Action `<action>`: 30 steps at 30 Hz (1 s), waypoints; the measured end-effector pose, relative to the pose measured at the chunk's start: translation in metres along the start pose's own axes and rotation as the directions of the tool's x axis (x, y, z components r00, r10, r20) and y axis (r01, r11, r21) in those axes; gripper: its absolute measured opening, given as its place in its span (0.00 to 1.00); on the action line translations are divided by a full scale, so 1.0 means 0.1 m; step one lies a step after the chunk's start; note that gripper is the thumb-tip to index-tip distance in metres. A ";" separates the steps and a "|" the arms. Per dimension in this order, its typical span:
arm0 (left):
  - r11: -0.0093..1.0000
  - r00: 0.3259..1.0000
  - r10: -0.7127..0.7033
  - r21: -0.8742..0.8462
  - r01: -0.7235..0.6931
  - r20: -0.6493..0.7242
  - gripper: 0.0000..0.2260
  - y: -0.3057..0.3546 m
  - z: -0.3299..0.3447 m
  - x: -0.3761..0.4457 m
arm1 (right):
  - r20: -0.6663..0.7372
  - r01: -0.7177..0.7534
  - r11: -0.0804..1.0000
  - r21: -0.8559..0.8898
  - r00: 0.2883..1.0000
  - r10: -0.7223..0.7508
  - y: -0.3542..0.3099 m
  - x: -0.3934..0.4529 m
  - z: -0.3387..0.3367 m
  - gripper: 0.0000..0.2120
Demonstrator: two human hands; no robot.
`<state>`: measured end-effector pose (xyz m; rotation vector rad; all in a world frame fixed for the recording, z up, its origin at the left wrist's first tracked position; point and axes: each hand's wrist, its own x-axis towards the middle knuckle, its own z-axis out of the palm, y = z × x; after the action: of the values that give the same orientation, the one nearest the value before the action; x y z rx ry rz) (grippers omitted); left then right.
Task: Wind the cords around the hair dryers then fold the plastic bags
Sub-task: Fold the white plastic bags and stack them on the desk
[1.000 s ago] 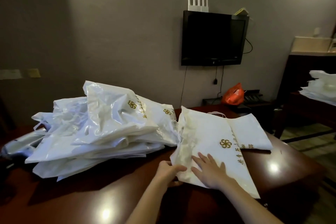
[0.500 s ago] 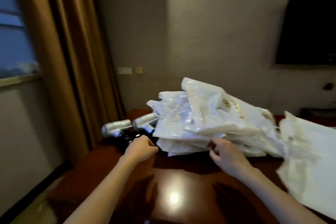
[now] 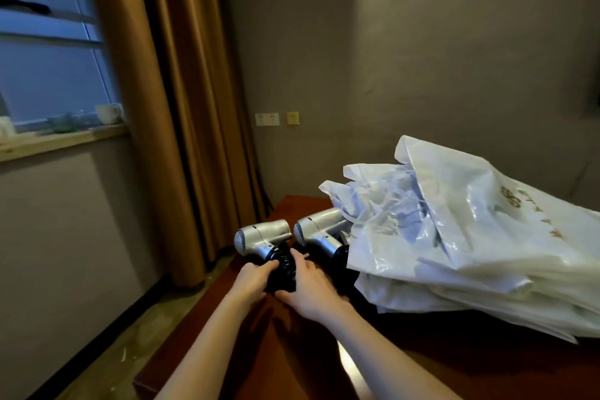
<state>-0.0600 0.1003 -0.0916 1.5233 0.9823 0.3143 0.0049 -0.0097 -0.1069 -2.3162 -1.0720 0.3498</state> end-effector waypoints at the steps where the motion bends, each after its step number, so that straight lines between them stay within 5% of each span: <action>1: 0.995 0.999 -0.028 -0.098 0.029 0.019 0.08 0.00 0.03 0.02 | 0.000 -0.015 1.000 0.023 1.000 0.015 -0.02 0.03 0.01 0.38; 6: 0.934 0.995 -0.083 -0.346 0.096 0.052 0.16 -0.06 0.07 0.05 | -0.087 0.007 0.988 0.154 0.996 0.007 0.00 -0.03 0.07 0.29; 13: 0.823 0.985 -0.149 -0.540 0.174 0.090 0.24 -0.10 0.07 -0.15 | -0.112 0.079 0.968 0.237 0.992 -0.054 0.04 -0.37 0.08 0.30; 19: 0.746 0.968 -0.137 -0.621 0.241 0.211 0.14 -0.15 0.19 -0.54 | -0.147 0.228 0.961 0.155 0.967 -0.206 0.23 -0.78 -0.15 0.27; 30: 0.883 0.911 0.155 -0.466 0.046 0.383 0.08 0.04 0.60 -1.17 | -0.228 0.193 0.972 0.131 0.960 -0.160 0.64 -1.30 -0.69 0.43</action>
<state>-0.0873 -0.0251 -0.0622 1.1078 0.4773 0.2347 -0.0089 -0.1690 -0.0878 -2.0511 -1.0940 0.1027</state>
